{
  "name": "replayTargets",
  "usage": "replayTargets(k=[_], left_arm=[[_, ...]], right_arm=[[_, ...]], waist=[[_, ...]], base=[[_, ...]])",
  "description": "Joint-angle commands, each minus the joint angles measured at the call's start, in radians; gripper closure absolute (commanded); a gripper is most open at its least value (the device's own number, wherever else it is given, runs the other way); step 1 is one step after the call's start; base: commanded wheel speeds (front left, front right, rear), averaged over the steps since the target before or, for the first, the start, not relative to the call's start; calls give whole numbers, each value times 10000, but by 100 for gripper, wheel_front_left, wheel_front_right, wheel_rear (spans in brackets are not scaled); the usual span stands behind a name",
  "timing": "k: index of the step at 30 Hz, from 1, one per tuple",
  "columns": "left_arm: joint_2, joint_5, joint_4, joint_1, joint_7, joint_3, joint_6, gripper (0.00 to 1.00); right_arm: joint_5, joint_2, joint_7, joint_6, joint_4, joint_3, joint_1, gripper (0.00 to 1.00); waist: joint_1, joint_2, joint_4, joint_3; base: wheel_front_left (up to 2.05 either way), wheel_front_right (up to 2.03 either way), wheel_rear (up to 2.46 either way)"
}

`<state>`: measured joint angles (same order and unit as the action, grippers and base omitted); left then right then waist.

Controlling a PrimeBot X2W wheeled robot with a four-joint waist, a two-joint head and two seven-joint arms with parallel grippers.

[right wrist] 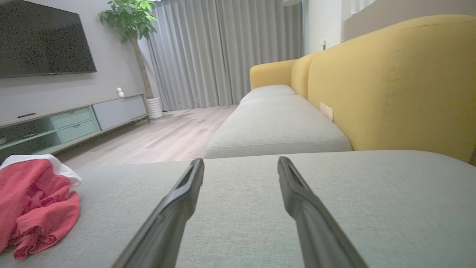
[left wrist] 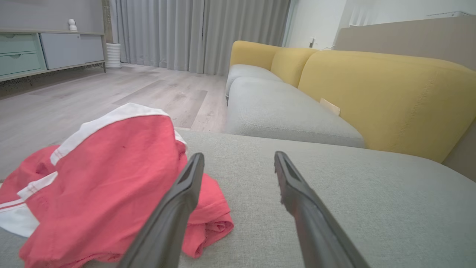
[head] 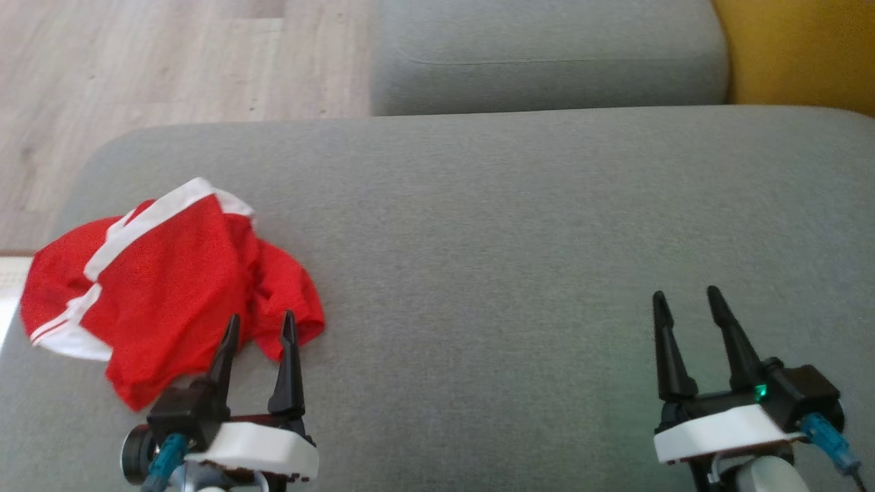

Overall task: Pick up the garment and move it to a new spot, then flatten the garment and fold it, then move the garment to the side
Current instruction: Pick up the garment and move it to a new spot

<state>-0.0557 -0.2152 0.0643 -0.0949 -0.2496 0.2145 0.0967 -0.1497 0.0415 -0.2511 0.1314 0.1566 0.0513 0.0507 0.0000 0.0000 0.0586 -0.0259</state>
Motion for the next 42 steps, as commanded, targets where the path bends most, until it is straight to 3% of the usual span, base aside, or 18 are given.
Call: replayTargets(k=[1, 16, 22, 36, 42], left_arm=[[54, -14, -381, 469, -122, -391, 80, 0], [54, 258, -346, 425, -122, -791, -133, 0], [55, 145, -354, 373, -122, -1016, -180, 0], [55, 88, -393, 423, -122, -1407, -232, 0], [41, 354, -325, 786, -122, -1700, -631, 0]], right_arm=[[-12, 87, -107, -7, -293, 387, -305, 0], [-349, 87, -107, -7, -252, 1049, -155, 0], [-500, 87, -107, -7, -236, 1341, -195, 0], [-704, 87, -107, -7, -202, 1767, -162, 0], [-706, 87, -107, -7, -290, 1795, -400, 0]], waist=[[0, 0, 272, -29], [0, 0, 2741, -244], [0, 0, 3377, -241], [0, 0, 3853, -72], [0, 0, 3547, 371]], base=[[0, 0, 0], [0, 0, 0], [0, 0, 0], [0, 0, 0], [0, 0, 0]])
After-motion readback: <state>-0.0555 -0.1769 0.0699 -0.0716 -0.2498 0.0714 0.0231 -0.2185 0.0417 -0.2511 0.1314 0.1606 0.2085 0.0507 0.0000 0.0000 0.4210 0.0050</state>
